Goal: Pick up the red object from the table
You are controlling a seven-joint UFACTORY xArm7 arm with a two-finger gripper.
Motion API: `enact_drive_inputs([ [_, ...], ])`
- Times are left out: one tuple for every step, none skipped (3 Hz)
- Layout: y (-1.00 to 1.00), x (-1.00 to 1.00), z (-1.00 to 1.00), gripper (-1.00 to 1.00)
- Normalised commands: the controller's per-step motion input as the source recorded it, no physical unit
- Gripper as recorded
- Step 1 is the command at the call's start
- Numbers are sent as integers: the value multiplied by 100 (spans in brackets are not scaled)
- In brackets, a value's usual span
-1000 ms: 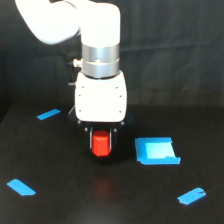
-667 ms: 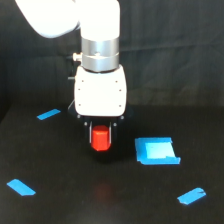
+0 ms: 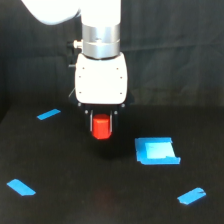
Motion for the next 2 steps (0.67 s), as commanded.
enact_drive_inputs([
  [14, 8, 93, -100],
  [21, 3, 90, -98],
])
